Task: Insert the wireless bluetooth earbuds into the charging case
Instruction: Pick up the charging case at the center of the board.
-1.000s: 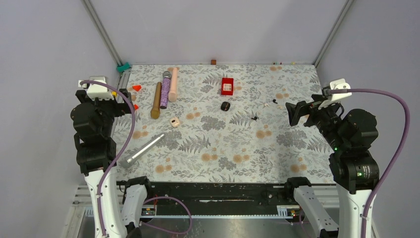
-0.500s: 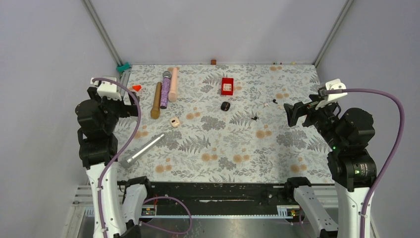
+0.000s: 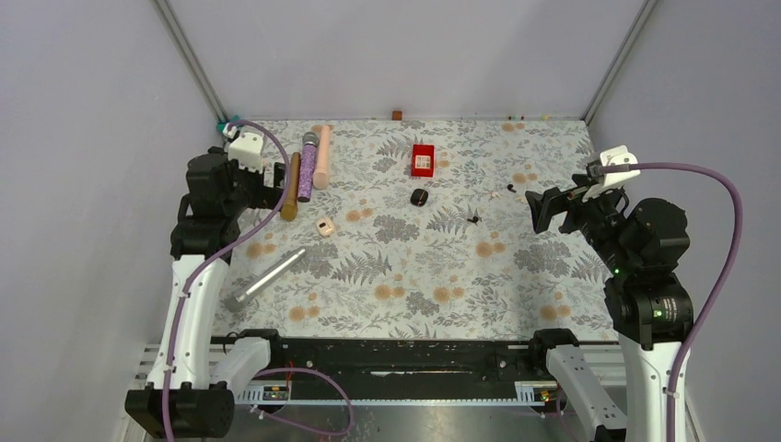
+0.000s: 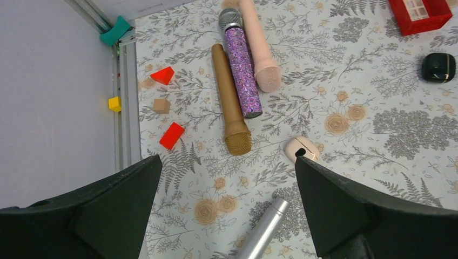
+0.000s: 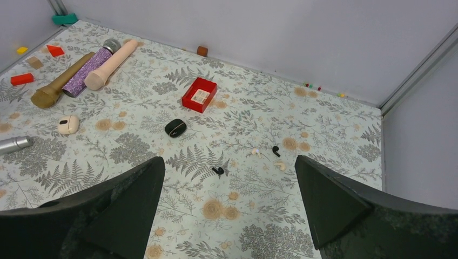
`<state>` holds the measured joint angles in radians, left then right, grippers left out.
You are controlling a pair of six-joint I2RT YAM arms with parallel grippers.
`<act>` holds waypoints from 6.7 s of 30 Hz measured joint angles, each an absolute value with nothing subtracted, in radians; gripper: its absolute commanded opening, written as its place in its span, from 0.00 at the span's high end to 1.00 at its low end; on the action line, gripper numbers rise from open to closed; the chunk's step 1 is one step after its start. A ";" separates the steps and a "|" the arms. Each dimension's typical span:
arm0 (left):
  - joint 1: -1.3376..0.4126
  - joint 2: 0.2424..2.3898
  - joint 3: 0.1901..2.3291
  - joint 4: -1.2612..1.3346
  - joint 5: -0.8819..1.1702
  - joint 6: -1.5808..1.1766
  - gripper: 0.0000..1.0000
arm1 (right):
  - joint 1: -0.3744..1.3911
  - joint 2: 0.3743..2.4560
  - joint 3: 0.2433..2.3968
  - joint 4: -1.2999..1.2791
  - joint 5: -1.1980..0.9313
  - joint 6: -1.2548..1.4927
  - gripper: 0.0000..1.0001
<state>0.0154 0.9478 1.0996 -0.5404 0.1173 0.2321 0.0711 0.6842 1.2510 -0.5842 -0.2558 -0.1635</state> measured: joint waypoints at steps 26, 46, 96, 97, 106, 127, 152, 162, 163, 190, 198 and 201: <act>-0.042 1.373 1.159 -0.477 0.072 0.282 0.01 | 0.071 0.764 1.177 -0.638 -0.460 -0.139 0.01; -0.273 1.727 1.181 -0.500 0.039 0.325 0.02 | 0.071 0.731 1.121 -0.591 -0.496 -0.141 0.01; -0.234 1.918 1.302 -0.694 0.150 0.651 0.56 | 0.072 0.729 1.099 -0.564 -0.525 -0.132 0.01; -0.234 1.918 1.303 -0.695 0.150 0.655 0.59 | 0.072 0.730 1.099 -0.564 -0.525 -0.132 0.01; -0.234 1.908 1.301 -0.696 0.150 0.660 0.63 | 0.071 0.751 1.098 -0.562 -0.525 -0.118 0.01; -0.616 1.285 1.182 -0.693 0.373 0.469 0.61 | 0.240 1.188 1.194 -0.563 -0.648 0.074 0.09; -0.719 1.261 1.085 -0.554 0.474 0.305 0.61 | 0.527 1.598 1.257 -0.304 -0.855 0.430 0.41; -0.721 1.269 1.085 -0.545 0.475 0.302 0.61 | 0.563 1.607 1.249 -0.272 -0.894 0.449 0.41; -0.721 1.269 1.084 -0.543 0.475 0.302 0.61 | 0.566 1.607 1.247 -0.273 -0.894 0.445 0.41; -0.722 1.265 1.043 -0.504 0.448 0.302 0.61 | 0.597 1.597 1.206 -0.333 -0.885 0.363 0.51; -0.722 1.263 1.042 -0.506 0.445 0.302 0.51 | 0.604 1.597 1.206 -0.337 -0.878 0.364 0.78; -0.722 1.261 1.039 -0.508 0.438 0.302 0.34 | 0.603 1.597 1.206 -0.347 -0.872 0.371 0.82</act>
<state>-0.7219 1.2606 1.0393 -0.5076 0.4381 0.3019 0.6033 1.5974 1.2064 -0.3466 -0.8722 0.3714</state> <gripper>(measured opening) 0.557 0.271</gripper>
